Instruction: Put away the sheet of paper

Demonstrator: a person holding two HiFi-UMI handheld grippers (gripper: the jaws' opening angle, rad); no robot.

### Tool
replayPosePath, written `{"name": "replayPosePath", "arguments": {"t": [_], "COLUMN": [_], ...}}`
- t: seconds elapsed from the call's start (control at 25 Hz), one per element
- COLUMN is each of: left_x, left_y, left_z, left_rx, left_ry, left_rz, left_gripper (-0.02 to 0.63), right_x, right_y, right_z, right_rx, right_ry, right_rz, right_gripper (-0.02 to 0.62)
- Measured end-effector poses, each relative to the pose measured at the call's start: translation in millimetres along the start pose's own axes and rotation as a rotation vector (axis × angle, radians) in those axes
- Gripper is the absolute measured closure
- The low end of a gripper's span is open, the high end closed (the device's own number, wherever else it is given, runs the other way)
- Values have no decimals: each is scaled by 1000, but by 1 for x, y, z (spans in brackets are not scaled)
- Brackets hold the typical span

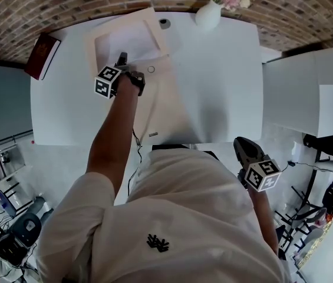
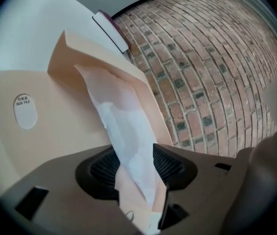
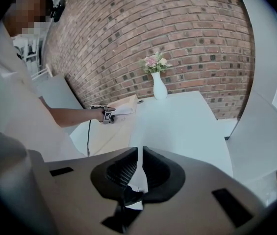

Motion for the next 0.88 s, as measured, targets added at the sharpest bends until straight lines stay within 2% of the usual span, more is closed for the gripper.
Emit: {"name": "replayPosePath", "arguments": {"t": [0.32,0.72,0.88], "left_x": [3,28,43], "left_y": [-8,-17,-25], "left_z": [-1,7,12], "left_rx": [59,9,-15], "left_ry": [9,46,35], "left_rz": [-96,-227,-232], "left_gripper": [339,325,324], "right_x": [8,33,44], "right_y": [-5,-26,-37], "right_z": [7,20,25], "right_rx": [-8,-42,-49], "right_ry": [-29,-95,-121], "right_rz": [-34,-70,-84], "right_gripper": [541,541,541]}}
Point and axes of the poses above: the fingertips, and each gripper's own axes: x backward along the fingers, y to its left, z out of its underside, the point moved 5 cm from there along x, backward along the fingers, and after that the axes turned 8 degrees about -x, right-handed, at the moved point
